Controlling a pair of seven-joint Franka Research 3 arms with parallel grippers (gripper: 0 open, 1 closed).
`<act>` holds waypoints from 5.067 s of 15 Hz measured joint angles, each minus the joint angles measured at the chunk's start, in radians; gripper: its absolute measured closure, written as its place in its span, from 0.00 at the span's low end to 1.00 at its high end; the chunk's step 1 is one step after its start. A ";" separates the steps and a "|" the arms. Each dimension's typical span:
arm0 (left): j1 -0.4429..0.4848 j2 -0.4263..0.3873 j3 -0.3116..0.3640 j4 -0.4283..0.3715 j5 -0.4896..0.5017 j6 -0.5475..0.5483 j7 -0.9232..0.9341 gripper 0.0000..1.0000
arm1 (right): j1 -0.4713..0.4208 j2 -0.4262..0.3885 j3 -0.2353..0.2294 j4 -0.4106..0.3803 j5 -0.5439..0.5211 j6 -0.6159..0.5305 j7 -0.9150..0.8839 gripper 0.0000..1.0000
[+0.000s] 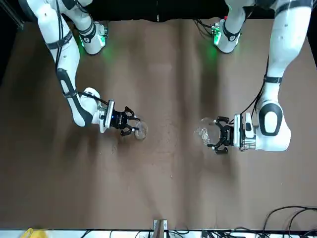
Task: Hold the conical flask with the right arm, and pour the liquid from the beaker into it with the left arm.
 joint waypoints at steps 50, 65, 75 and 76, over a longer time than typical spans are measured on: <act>-0.115 -0.408 0.148 0.018 0.980 -0.081 -1.851 0.00 | -0.904 0.081 -0.017 0.276 -0.811 -0.330 0.175 0.04; -0.149 -0.662 0.138 -0.003 1.125 -0.144 -2.416 0.00 | -0.736 -0.170 0.012 0.617 -1.205 -0.305 1.265 0.05; -0.158 -0.629 0.122 0.004 1.154 -0.131 -2.407 0.00 | -0.504 -0.341 0.012 0.619 -1.532 -0.237 1.818 0.05; -0.158 -0.629 0.120 0.006 1.154 -0.131 -2.406 0.00 | -0.477 -0.355 0.012 0.619 -1.564 -0.230 1.887 0.05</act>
